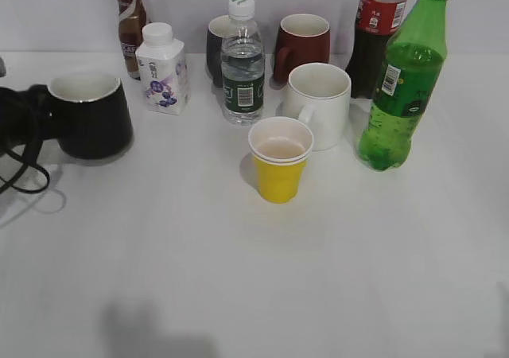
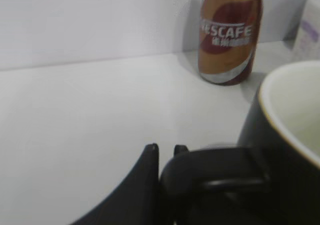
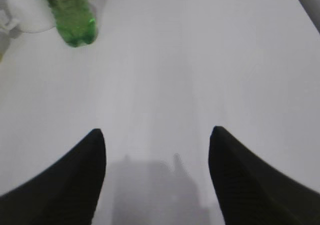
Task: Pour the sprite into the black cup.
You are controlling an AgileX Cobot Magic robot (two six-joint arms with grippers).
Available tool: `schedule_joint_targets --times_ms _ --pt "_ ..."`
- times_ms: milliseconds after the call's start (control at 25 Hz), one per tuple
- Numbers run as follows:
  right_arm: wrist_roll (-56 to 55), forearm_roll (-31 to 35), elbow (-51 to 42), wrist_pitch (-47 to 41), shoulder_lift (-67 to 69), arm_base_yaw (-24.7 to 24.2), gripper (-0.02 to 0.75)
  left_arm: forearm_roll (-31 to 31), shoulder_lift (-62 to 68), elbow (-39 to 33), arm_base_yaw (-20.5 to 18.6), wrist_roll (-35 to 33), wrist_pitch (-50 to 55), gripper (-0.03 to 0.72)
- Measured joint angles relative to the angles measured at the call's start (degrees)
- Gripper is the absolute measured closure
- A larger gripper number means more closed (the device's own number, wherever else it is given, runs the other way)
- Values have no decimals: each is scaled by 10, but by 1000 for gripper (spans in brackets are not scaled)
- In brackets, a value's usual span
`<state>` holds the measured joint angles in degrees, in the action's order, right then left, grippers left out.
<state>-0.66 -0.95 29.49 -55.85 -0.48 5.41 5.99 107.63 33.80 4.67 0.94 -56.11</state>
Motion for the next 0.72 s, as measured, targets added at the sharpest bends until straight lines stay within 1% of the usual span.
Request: schedule_joint_targets --times_ms 120,240,360,520,640,720 --pt "7 -1 1 150 2 0 255 3 -37 -1 0 -2 17 631" --pt "7 -16 -11 334 43 0 255 3 -74 -1 0 -2 21 631" --pt "7 -25 -31 460 113 0 255 11 -114 -1 0 -2 37 631" --pt "7 -31 -66 608 228 0 255 24 -155 -2 0 -3 69 633" --pt "7 -31 -89 690 318 0 255 41 -179 -2 0 -3 81 633" --pt "-1 -31 -106 728 375 0 255 50 -191 -2 0 -3 84 633"
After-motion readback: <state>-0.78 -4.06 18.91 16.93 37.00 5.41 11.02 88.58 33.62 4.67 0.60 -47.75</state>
